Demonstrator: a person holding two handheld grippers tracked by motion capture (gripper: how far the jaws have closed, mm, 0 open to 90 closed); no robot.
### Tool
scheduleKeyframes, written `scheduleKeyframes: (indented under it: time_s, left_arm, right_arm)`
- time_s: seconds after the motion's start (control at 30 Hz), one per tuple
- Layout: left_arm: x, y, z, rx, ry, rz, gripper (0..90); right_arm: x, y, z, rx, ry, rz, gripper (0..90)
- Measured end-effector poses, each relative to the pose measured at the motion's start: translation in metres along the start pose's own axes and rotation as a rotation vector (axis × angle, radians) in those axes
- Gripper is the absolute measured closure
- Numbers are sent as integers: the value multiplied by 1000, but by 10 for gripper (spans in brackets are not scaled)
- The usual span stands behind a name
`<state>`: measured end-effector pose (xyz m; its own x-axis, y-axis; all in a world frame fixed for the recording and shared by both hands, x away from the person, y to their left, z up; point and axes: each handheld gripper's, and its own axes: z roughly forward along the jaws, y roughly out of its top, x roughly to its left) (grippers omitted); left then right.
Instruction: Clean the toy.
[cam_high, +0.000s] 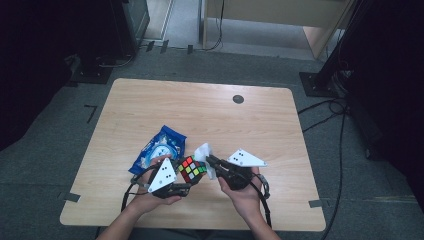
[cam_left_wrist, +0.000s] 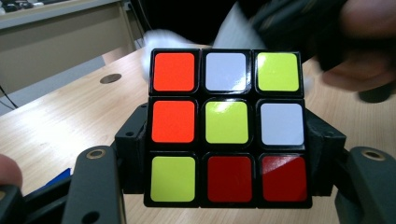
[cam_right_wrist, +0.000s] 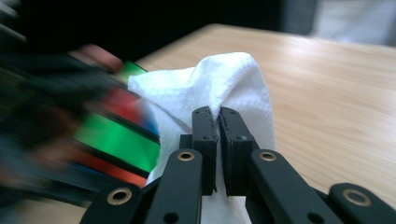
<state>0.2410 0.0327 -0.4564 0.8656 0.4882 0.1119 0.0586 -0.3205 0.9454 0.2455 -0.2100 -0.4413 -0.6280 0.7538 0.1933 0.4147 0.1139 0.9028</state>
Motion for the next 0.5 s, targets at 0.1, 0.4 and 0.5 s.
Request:
scheduleKeyframes:
  time_s: [0.1, 0.4, 0.5]
  left_arm:
    - [2, 0, -1, -5, 4, -5, 341]
    - [4, -2, 1, 8, 36, -16, 340]
    - [4, -3, 2, 12, 48, -15, 340]
  right_arm:
    - [-23, -12, 8, 79, -127, 1, 863]
    - [-37, -3, -10, -10, -95, 135, 553]
    - [-17, 8, -13, -54, 44, 204, 385]
